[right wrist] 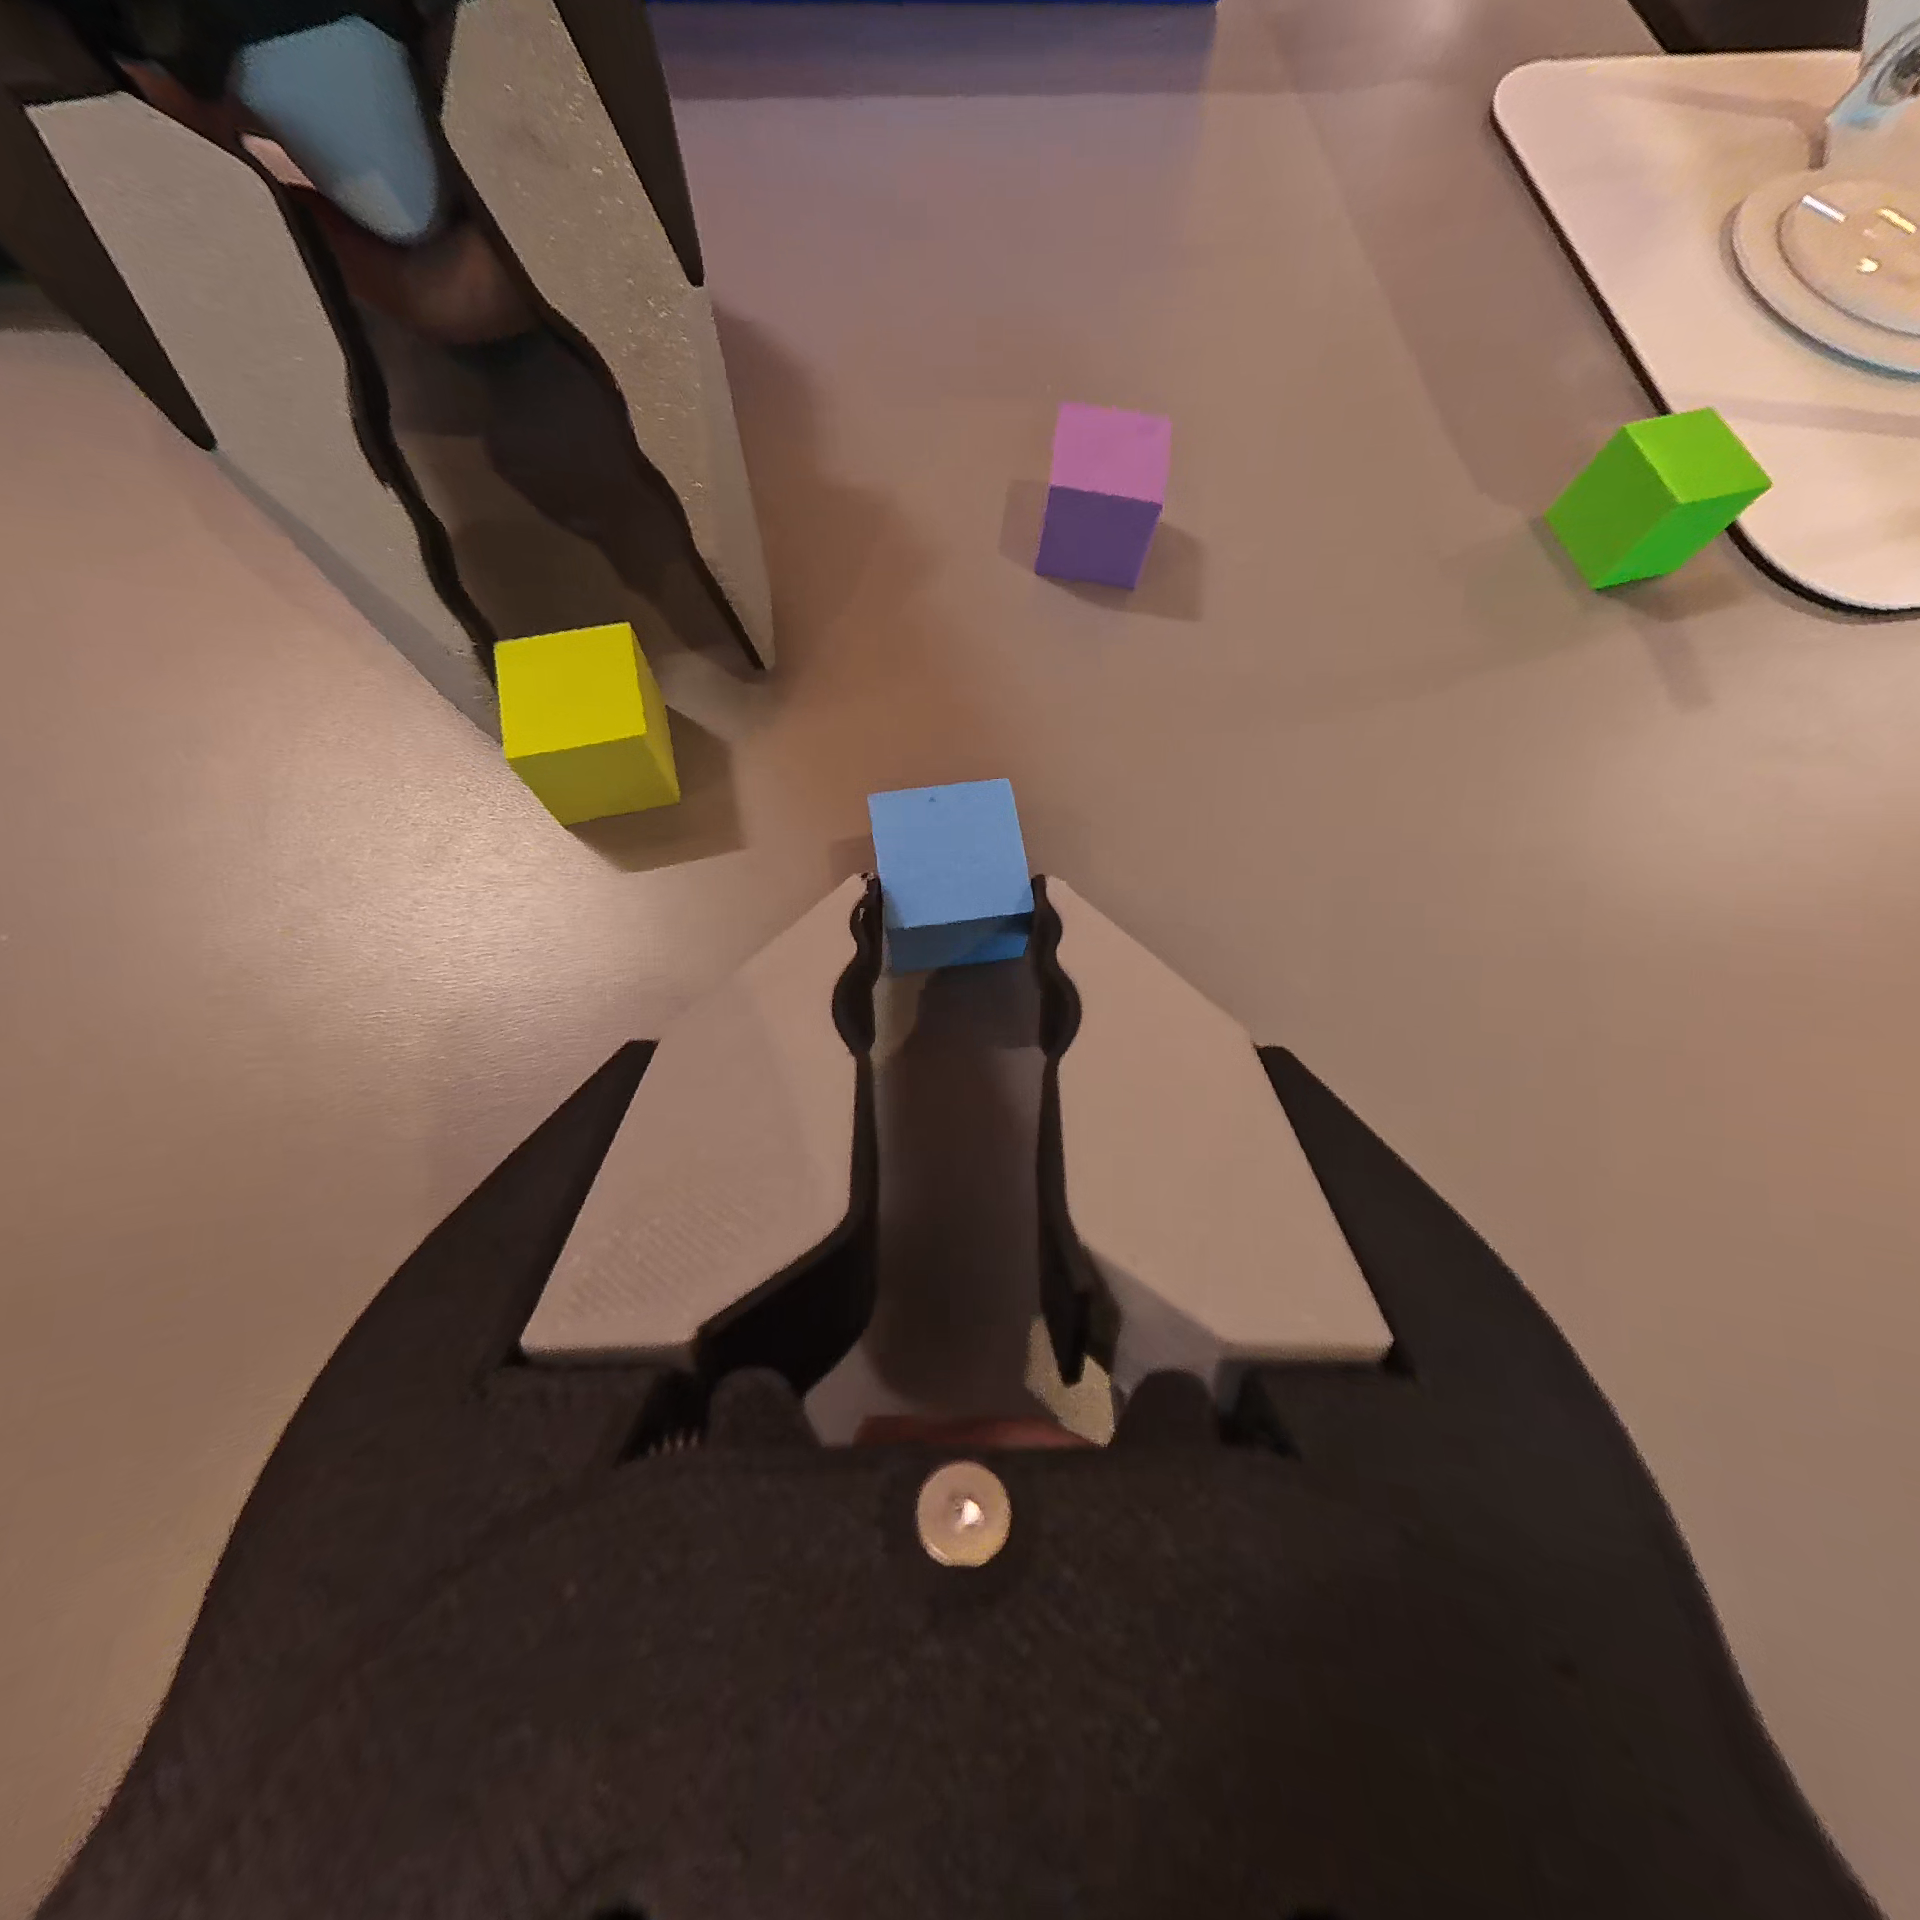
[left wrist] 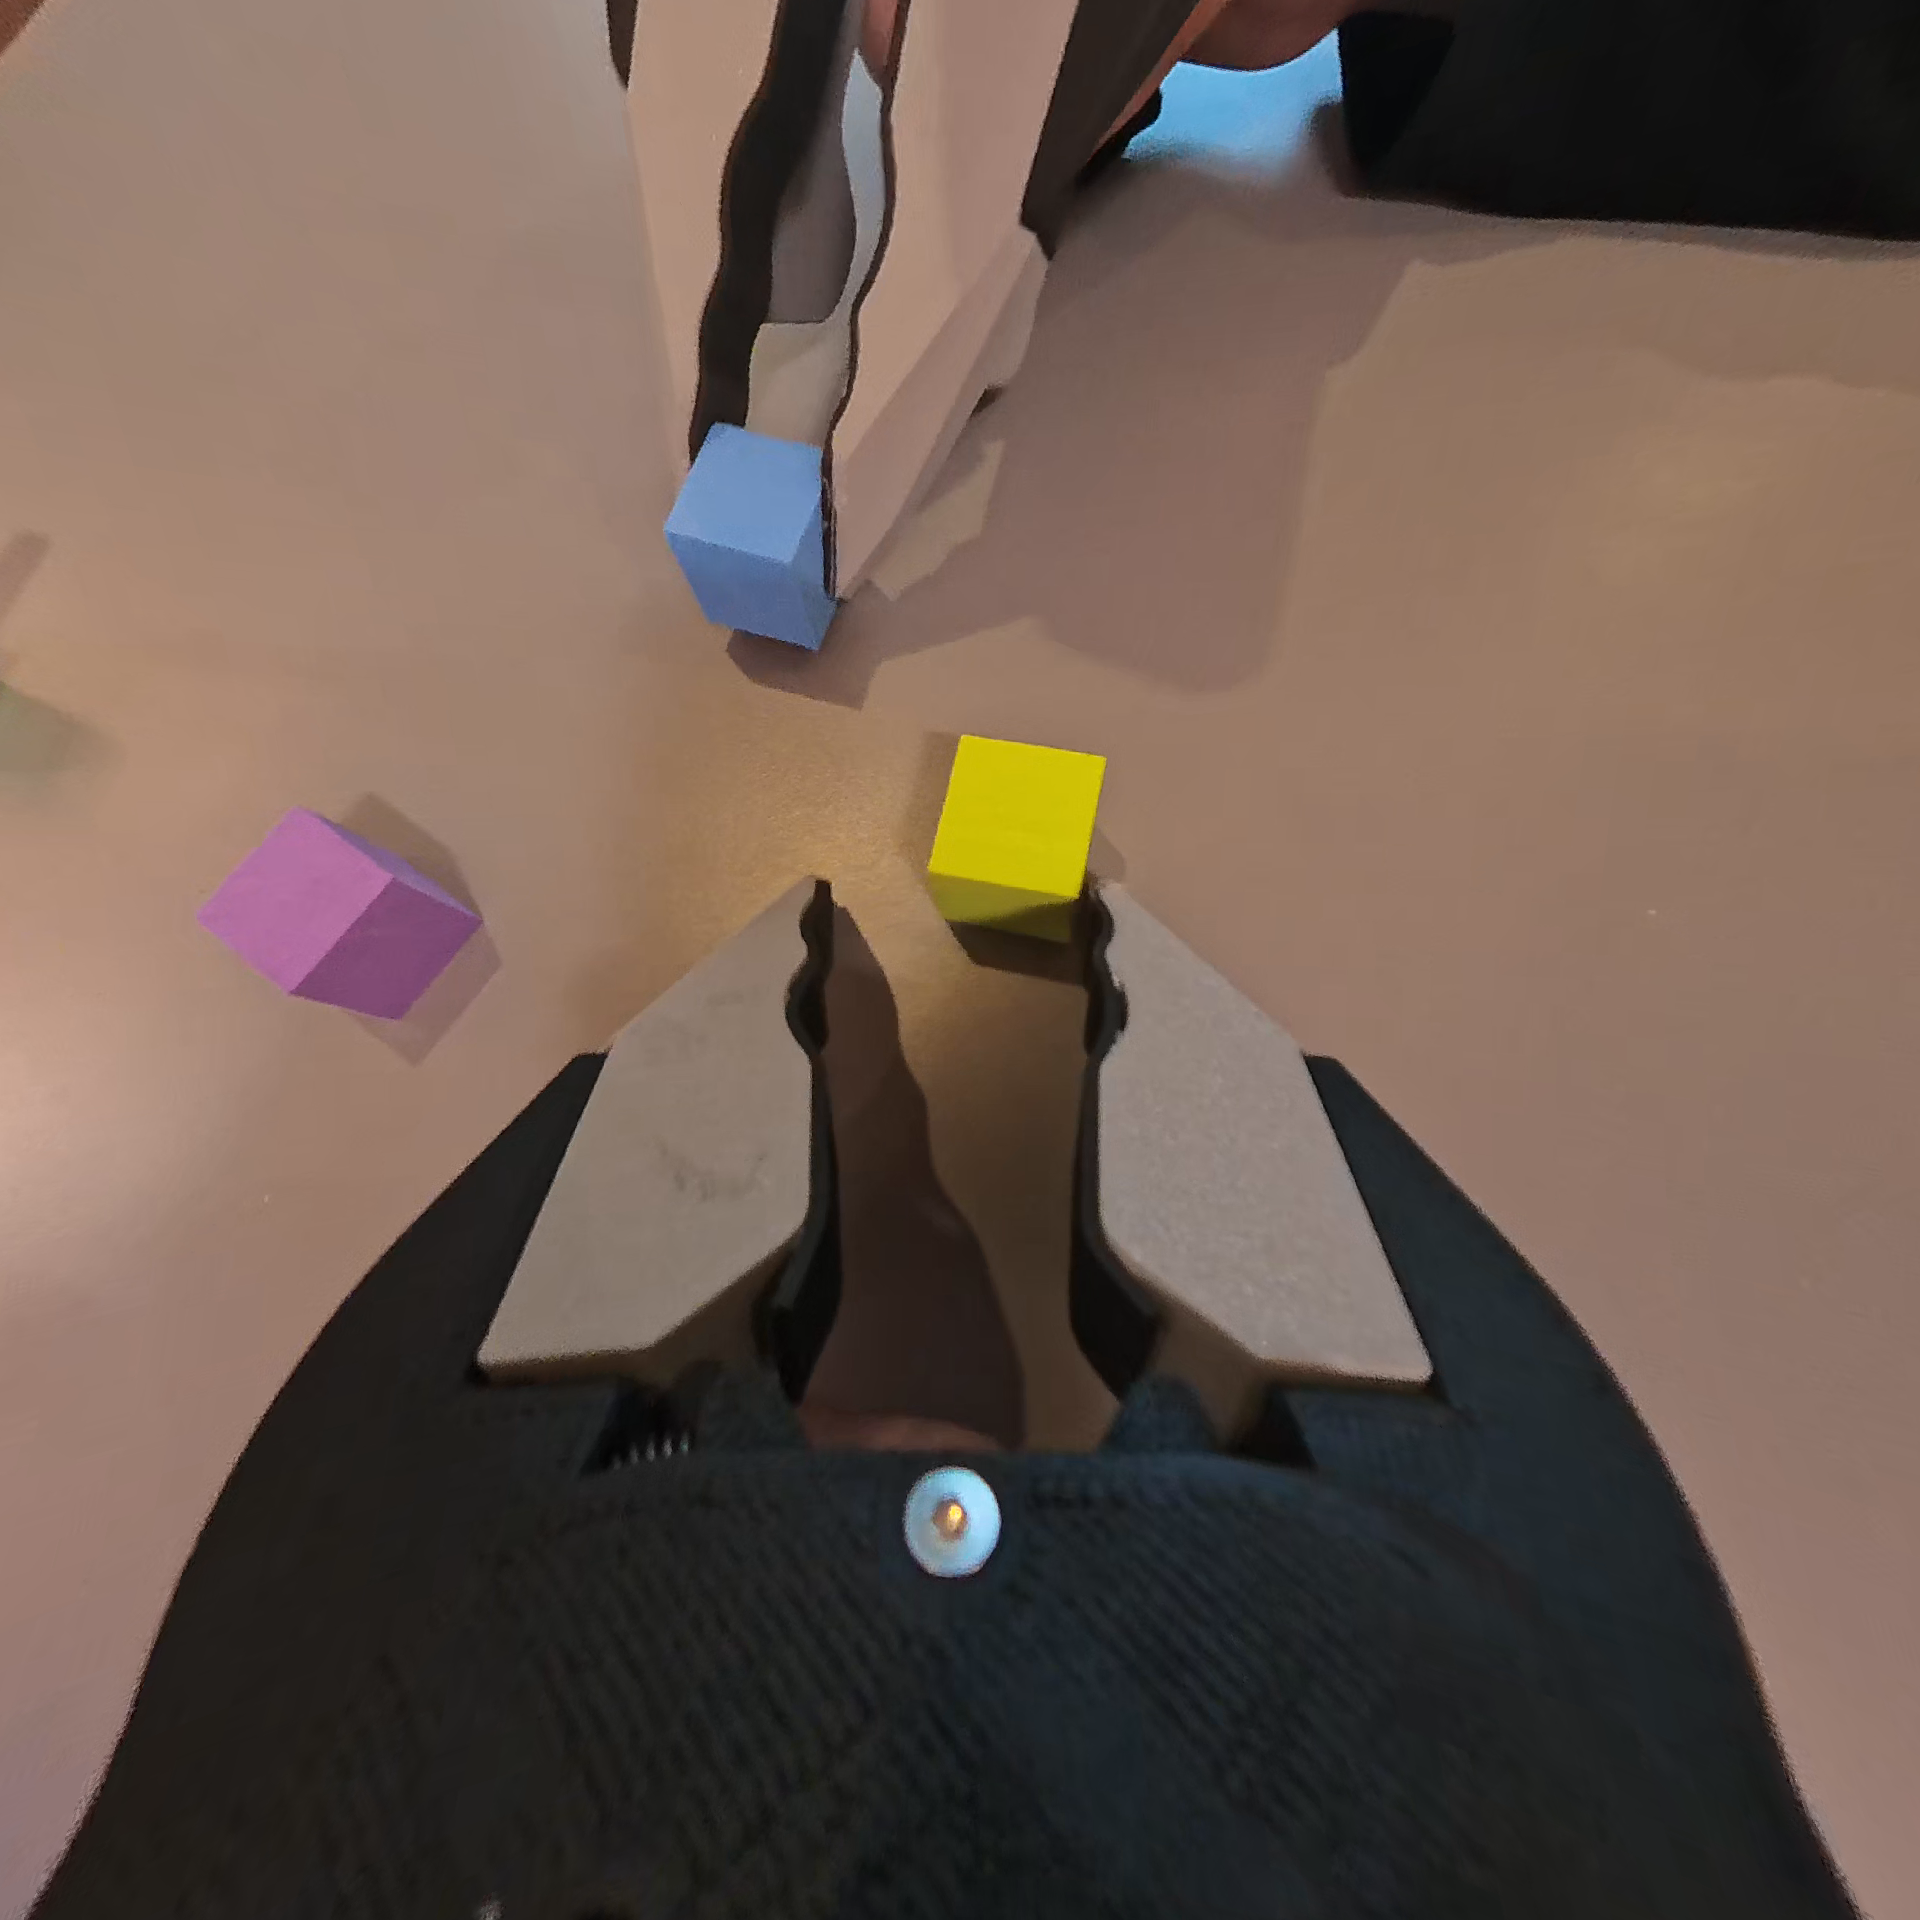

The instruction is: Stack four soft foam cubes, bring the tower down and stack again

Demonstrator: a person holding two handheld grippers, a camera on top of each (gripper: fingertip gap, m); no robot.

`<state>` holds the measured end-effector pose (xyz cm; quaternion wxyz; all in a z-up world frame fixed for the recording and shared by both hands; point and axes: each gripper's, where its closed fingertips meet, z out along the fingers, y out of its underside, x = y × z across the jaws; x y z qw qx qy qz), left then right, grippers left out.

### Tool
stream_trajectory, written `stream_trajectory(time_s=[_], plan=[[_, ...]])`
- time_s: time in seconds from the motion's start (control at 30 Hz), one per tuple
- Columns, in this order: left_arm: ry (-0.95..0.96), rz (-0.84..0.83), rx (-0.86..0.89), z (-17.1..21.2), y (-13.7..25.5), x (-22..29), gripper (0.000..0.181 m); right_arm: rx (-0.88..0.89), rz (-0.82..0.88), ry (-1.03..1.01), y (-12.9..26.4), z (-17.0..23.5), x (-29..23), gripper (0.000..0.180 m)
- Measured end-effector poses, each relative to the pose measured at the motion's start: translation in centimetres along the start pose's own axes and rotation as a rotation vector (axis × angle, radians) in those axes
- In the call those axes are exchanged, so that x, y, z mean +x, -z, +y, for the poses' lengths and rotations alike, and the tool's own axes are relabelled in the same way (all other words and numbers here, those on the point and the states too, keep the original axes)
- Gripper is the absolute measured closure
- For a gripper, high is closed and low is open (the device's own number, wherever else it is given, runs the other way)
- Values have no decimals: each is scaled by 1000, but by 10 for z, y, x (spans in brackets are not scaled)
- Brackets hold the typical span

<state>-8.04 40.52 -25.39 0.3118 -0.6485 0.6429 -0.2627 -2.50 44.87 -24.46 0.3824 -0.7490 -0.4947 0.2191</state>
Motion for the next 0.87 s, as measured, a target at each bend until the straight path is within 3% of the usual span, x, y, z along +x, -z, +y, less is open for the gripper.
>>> stream_trajectory(time_s=[0.27,0.57,0.87], plan=[[-10,-1,1,2,2,1,134,111,-79,-26,5,-23,-21,154],[42,48,-16,14,12,-1,116,96,-102,20,1,-41,-49,154],[32,57,-15,14,12,2,115,75,-124,15,-3,-49,-63,154]])
